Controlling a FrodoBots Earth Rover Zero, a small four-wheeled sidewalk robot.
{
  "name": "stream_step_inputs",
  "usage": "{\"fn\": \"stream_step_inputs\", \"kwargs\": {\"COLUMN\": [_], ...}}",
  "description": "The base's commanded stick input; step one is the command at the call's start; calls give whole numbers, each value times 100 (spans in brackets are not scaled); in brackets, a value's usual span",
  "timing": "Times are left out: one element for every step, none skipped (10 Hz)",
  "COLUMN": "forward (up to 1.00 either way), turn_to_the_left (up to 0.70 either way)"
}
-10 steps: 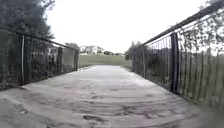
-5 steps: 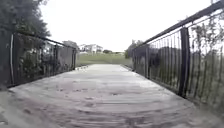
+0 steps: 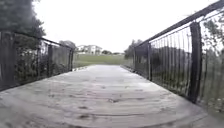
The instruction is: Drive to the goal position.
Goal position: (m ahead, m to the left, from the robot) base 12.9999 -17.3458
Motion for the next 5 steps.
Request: {"fn": "stream_step_inputs", "kwargs": {"forward": [9, 9, 9, 9, 9], "turn_to_the_left": [0, 0, 0, 0, 0]}}
